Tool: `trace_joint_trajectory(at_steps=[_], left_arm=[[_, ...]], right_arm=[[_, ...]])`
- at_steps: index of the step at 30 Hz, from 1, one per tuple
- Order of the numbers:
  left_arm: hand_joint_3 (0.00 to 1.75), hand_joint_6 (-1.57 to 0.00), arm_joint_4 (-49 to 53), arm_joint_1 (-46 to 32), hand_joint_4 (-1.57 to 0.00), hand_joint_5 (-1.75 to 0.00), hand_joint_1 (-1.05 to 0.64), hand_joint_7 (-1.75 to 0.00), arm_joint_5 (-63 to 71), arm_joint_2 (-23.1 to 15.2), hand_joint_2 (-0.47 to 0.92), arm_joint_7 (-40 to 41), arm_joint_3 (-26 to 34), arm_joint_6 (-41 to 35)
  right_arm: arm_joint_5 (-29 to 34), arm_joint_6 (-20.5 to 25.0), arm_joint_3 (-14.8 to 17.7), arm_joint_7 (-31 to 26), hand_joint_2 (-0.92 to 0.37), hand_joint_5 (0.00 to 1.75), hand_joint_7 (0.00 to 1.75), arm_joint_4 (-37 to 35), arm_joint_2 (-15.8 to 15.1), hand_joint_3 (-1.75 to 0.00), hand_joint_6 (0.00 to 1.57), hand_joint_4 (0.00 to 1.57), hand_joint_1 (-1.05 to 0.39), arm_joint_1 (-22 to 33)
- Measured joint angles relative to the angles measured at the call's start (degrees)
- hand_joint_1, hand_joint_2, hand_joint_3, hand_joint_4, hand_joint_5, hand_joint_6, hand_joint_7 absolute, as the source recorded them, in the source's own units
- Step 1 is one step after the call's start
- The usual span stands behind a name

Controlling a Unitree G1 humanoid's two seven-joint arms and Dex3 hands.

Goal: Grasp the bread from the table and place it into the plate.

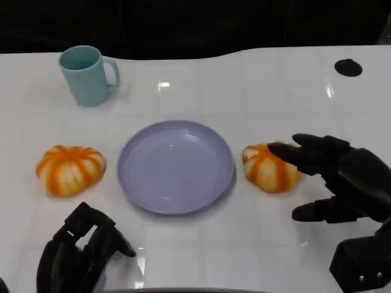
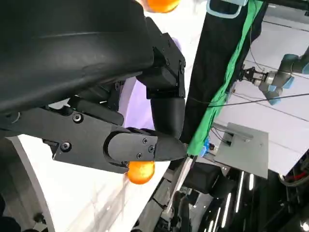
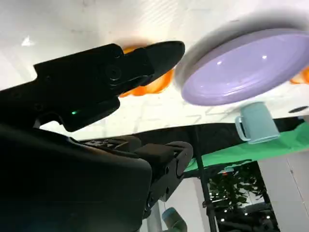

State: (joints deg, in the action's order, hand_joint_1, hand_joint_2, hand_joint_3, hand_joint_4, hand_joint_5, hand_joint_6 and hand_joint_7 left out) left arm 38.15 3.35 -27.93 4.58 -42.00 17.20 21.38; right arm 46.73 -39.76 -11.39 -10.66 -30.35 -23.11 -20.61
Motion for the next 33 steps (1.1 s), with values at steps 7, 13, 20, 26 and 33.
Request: trace_joint_trajectory(at_steps=[7, 13, 20, 26, 33], left_arm=[[0.26, -0.51, -0.2, 0.0, -0.61, -1.75, -0.53, -1.49, 0.0, 0.0, 0.92, 0.0, -0.1, 0.0], [0.26, -0.51, -0.5, -0.1, -0.61, -1.75, -0.53, -1.5, 0.0, 0.3, 0.92, 0.0, -0.2, 0.0], [0.26, -0.52, -0.8, -0.2, -0.61, -1.75, -0.54, -1.49, 0.1, 0.3, 0.92, 0.0, -0.4, -0.2], [0.25, -0.53, -0.9, -0.2, -0.62, -1.75, -0.55, -1.49, 0.4, 0.3, 0.92, 0.4, -0.5, -0.4], [0.25, -0.52, -1.8, -0.4, -0.61, -1.75, -0.55, -1.5, 0.5, 0.5, 0.92, 0.6, -0.6, -0.4]], right_arm=[[6.2, 5.0, -6.3, -6.6, -0.85, 0.03, 0.01, -3.7, -1.3, 0.0, 0.27, 0.24, -0.51, -3.4], [8.7, 8.8, -10.8, -9.3, -0.86, 0.03, 0.01, -8.0, -1.3, 0.0, 0.28, 0.25, -0.52, -6.8], [9.2, 12.3, -16.2, -12.0, -0.86, 0.02, 0.0, -15.7, 0.0, 0.0, 0.28, 0.26, -0.53, -12.2], [9.9, 14.9, -19.9, -14.2, -0.85, 0.01, 0.0, -22.5, 3.0, 0.0, 0.28, 0.27, -0.54, -16.1], [9.8, 16.3, -23.2, -14.6, -0.85, 0.0, 0.0, -29.4, 6.5, 0.0, 0.26, 0.26, -0.55, -20.7]])
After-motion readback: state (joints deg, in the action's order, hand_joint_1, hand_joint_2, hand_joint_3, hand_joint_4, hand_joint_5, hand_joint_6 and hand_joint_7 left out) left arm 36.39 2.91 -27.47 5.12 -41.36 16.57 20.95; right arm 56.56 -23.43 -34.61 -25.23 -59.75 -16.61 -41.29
